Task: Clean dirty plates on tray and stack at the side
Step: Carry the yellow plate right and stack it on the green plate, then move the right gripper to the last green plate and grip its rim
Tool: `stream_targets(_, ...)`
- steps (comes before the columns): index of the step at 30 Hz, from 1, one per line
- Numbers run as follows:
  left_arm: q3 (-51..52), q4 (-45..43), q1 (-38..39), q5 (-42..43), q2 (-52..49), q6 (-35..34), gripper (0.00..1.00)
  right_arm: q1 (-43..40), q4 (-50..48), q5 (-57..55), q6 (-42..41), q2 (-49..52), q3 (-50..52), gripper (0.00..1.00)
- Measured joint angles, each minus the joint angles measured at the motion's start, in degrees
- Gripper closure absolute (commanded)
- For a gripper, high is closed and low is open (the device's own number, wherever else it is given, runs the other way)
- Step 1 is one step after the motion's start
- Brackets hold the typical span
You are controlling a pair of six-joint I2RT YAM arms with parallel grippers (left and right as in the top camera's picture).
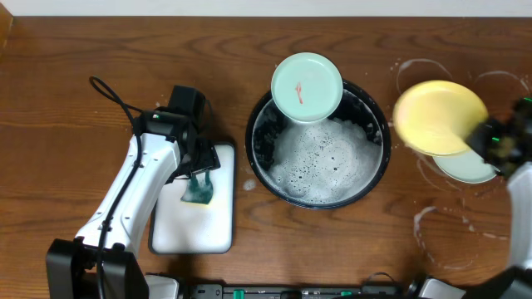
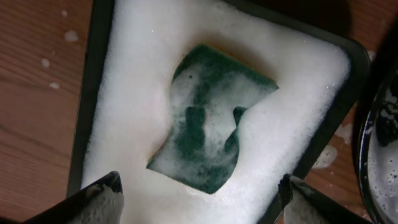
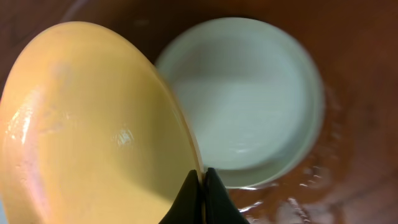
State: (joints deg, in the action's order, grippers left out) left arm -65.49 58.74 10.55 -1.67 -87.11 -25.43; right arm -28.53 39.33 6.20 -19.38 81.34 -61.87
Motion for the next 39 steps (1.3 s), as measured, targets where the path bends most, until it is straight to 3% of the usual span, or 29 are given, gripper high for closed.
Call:
stream_targets(6,0.0,0.0,0.0,0.0,0.0,0.0,0.19,-11.1,-1.1,-0.7,-2.8,8.4,0.0,0.99)
stream_targets(7,0.0,0.0,0.0,0.0,0.0,0.0,0.19,-12.1,-1.9,-0.7,-3.0,9.9,0.0,0.93)
stream_targets(8,0.0,0.0,0.0,0.0,0.0,0.0,0.19,-12.8,-2.7,-0.5,-3.1,11.4,0.0,0.73)
stream_targets(9,0.0,0.0,0.0,0.0,0.0,0.0,0.19,-13.3,-3.3,0.1,-2.9,12.4,0.0,0.64)
stream_targets(13,0.0,0.0,0.0,0.0,0.0,0.0,0.19,-13.1,-5.8,4.8,-0.8,13.0,0.1,0.51)
stream_targets(17,0.0,0.0,0.0,0.0,0.0,0.0,0.19,-11.5,-8.3,11.3,0.5,11.0,0.1,0.49)
stream_targets(23,0.0,0.0,0.0,0.0,0.0,0.0,0.19,0.5,-9.2,18.9,3.3,2.1,0.1,0.50)
stream_targets(27,0.0,0.0,0.0,0.0,0.0,0.0,0.19,17.0,-10.1,18.4,5.6,-0.4,-0.1,0.51)
stream_targets(32,0.0,0.0,0.0,0.0,0.0,0.0,0.19,36.3,-18.8,10.1,6.9,5.2,-0.3,0.46)
stream_targets(39,0.0,0.0,0.0,0.0,0.0,0.0,0.19,42.3,-37.8,1.3,7.0,20.2,-0.8,0.47)
